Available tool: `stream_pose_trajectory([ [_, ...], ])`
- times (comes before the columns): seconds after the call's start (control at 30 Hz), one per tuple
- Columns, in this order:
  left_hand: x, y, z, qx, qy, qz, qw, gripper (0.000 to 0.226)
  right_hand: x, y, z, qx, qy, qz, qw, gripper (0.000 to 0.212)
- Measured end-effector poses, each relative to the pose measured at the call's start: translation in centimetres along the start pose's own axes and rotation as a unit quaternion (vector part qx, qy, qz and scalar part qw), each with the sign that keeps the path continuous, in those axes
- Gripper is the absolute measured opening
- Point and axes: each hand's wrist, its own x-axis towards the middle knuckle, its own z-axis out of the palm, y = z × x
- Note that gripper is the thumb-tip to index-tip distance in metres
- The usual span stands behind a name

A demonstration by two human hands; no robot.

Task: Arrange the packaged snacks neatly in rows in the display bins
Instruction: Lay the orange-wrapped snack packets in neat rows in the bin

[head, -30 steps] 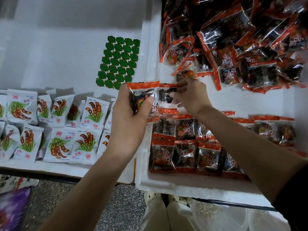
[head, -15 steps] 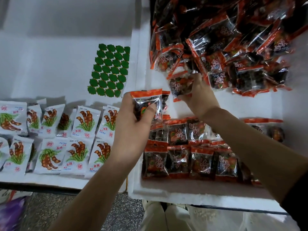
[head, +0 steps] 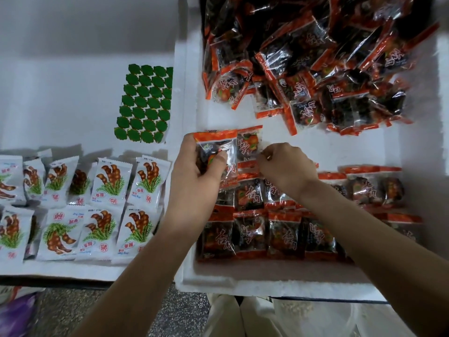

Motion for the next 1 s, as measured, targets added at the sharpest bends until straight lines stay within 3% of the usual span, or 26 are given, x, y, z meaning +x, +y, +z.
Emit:
stream_pose_trajectory([
  [0.17,0.6,-0.3,1.2,-0.017,-0.007,-0.015,1.0,0.027,-0.2,0.4,-0.5,0.001,0.032,-0.031,0.999,0.032],
  [0.23,1.0,-0.4,1.7,-0.026,-0.011,-0.006,1.0,0.026,-0.8,0.5,-1.3,0.106,0.027,-0.065,0.992,0.029],
  [0.33,1.6,-0.2,2.9,-0.046,-0.015,-0.01,0.999,0.023,-2.6,0.5,-3.0,0.304,0.003,-0.089,0.948,0.024],
  [0.47,1.8,0.2,5.1,-0.003,-0.034,0.015,0.999,0.015,-3.9,1.4,-4.0,0.364,-0.038,-0.059,0.929,0.018],
  [0.6,3.2,-0.1,5.9,0.147,-0.097,0.081,0.981,0.037,-1.8,3.8,-5.0,0.291,0.01,-0.01,0.957,0.016],
  [0.67,4.4,-0.9,5.8,0.303,-0.122,0.127,0.936,0.052,-0.4,4.7,-5.2,0.202,0.061,-0.018,0.977,0.008],
  [0.73,5.4,-1.5,5.6,0.436,-0.152,0.145,0.875,0.064,0.7,5.0,-4.9,0.132,0.087,-0.026,0.987,0.015],
  [0.83,6.0,-1.8,5.5,0.49,-0.172,0.145,0.842,0.066,1.9,4.6,-3.9,0.081,0.069,-0.04,0.994,0.024],
  [1.0,6.2,-2.0,4.9,0.5,-0.16,0.155,0.837,0.062,2.7,4.0,-3.0,0.058,0.063,-0.056,0.995,0.037],
])
